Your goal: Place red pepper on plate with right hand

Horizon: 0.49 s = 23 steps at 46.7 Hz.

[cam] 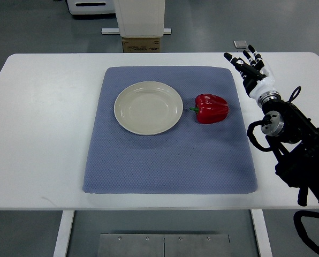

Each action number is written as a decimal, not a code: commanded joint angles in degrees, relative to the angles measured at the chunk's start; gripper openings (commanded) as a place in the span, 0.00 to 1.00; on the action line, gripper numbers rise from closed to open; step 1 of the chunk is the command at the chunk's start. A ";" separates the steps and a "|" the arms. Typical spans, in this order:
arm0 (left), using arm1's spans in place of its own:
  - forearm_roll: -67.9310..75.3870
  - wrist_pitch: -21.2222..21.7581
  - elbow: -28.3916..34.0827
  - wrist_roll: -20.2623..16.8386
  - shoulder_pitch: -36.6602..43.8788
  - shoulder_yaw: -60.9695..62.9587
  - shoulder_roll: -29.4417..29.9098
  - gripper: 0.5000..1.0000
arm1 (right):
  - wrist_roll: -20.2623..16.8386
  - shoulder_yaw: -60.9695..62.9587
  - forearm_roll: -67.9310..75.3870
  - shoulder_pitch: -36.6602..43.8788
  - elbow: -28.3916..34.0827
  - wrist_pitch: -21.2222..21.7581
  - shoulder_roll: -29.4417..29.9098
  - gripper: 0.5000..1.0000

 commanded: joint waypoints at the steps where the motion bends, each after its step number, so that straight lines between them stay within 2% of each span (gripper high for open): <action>1: -0.01 -0.01 -0.01 -0.02 0.00 -0.01 0.00 1.00 | -0.02 -0.49 -0.02 -0.02 0.02 -0.01 0.00 1.00; 23: -0.01 -0.01 -0.01 -0.02 -0.09 0.08 0.00 1.00 | 0.16 -0.49 0.07 0.07 0.02 -0.01 0.00 1.00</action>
